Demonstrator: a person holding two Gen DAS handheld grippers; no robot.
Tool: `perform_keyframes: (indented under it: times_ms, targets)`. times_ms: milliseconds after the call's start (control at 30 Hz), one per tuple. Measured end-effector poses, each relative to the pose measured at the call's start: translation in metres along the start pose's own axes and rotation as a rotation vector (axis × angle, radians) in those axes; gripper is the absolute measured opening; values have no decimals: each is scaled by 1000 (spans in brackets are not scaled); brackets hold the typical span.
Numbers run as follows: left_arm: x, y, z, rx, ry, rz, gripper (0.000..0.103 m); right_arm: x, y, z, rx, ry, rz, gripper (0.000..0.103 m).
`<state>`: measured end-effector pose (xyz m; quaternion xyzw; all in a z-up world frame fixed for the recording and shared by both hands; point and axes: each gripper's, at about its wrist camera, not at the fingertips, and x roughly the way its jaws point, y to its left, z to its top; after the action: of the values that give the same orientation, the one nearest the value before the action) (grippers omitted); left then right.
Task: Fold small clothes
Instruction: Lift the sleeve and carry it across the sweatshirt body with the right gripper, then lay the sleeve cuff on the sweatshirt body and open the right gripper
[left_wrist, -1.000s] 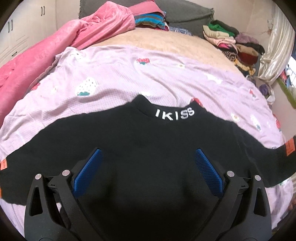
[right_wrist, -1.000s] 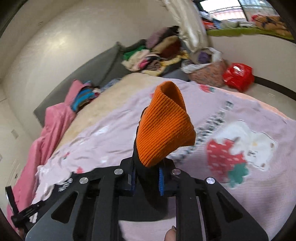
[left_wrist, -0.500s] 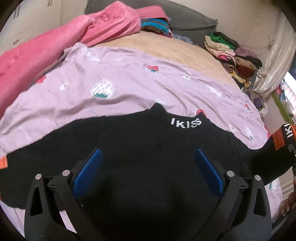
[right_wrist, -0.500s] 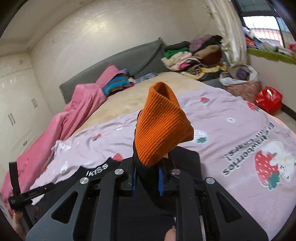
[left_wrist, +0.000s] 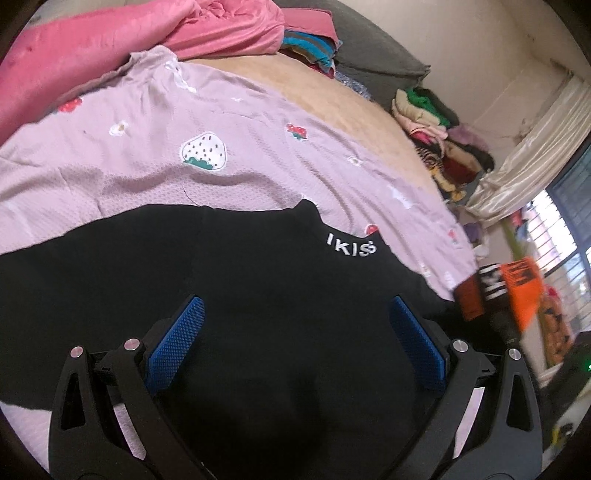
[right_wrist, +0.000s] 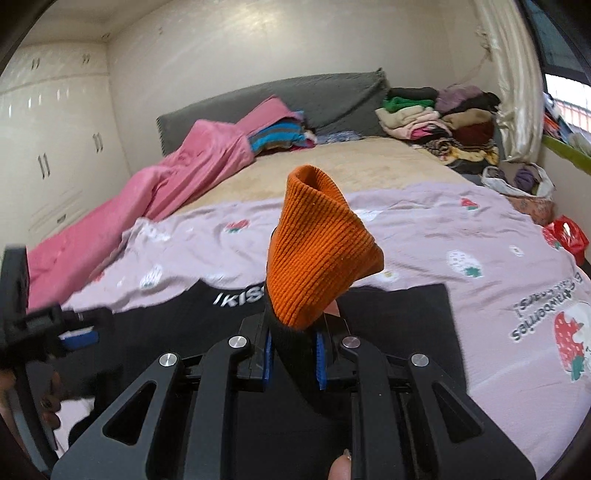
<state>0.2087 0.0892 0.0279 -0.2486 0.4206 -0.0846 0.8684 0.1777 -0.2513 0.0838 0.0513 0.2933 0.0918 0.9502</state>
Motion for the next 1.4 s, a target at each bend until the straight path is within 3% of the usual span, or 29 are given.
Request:
perform_keyframes:
  times_ms: [433,600,767,933,1067,1167,1233,1400]
  targets:
    - [21,10,-8,-70,108,-161,94,51,71,-42,-108,138,57,22]
    - [32,11,-13,-86,145,-188,94,54,84,-56,-129,193,113,48]
    - [46,8,-20,-76,184,-190,93,40,88,-66,-122,243,187,62]
    - [58,-1,-30,-55,232,-199,69,13,65,-64,-77,231,173,66]
    - [66,-8,-36,-19,250,-172,61,-1,41,-60,-35,207,125,66]
    - [71,-14,-40,11,246,-148,43,-7,25,-57,0,192,92,66]
    - [72,-20,-43,51,235,-130,12,-9,16,-55,20,185,70,66]
    - [47,-39,-37,159,114,-142,5,-15,-1,-54,51,169,26,66]
